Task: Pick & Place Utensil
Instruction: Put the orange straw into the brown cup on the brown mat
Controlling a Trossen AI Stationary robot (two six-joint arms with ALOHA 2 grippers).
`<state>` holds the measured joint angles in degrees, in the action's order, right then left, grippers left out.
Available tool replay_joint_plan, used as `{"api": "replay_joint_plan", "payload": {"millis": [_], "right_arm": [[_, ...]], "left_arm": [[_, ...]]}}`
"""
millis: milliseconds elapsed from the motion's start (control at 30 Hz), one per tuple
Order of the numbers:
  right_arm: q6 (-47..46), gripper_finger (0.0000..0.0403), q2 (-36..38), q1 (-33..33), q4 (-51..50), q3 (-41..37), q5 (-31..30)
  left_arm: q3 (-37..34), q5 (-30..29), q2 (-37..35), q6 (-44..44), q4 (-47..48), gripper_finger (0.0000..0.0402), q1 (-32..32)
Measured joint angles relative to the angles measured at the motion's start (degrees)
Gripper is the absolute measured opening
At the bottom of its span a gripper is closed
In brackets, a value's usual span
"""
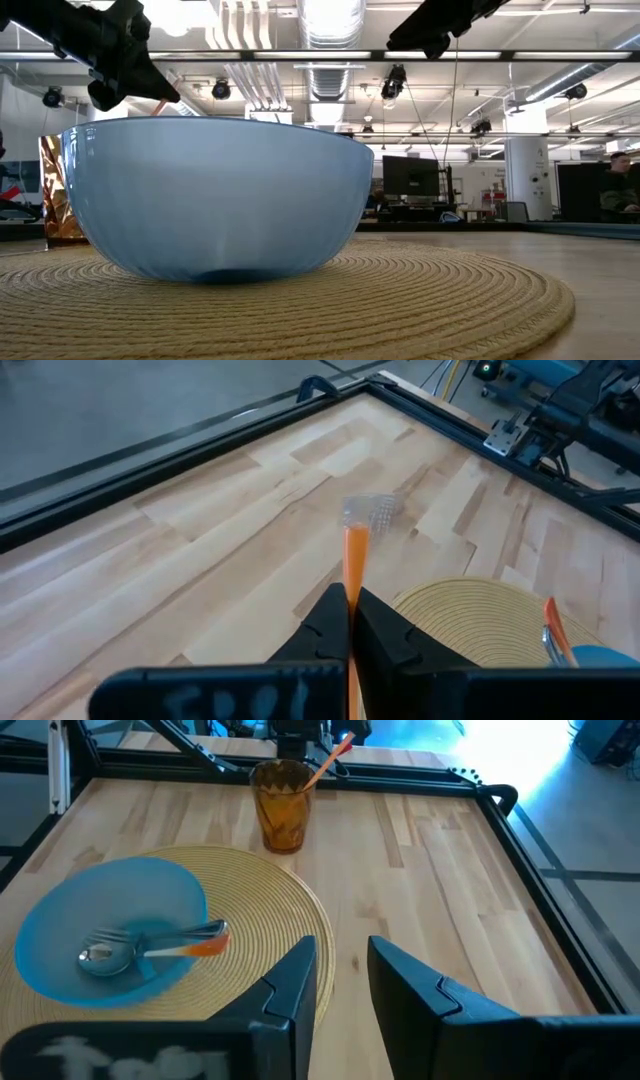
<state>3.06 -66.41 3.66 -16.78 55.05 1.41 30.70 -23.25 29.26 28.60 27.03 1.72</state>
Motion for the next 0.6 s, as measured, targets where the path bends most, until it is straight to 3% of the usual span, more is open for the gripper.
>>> {"api": "replay_joint_plan", "payload": {"millis": [333, 600], "right_arm": [[0.1, 0.0096, 0.0, 0.0, 1.2, 0.0, 0.0], [0.1, 0.0081, 0.0, 0.0, 1.2, 0.0, 0.0]], "left_arm": [[0.0, 0.0, 0.0, 0.0, 0.0, 0.0023, 0.0], [0.0, 0.0, 0.0, -0.1, 0.0, 0.0062, 0.0]]}}
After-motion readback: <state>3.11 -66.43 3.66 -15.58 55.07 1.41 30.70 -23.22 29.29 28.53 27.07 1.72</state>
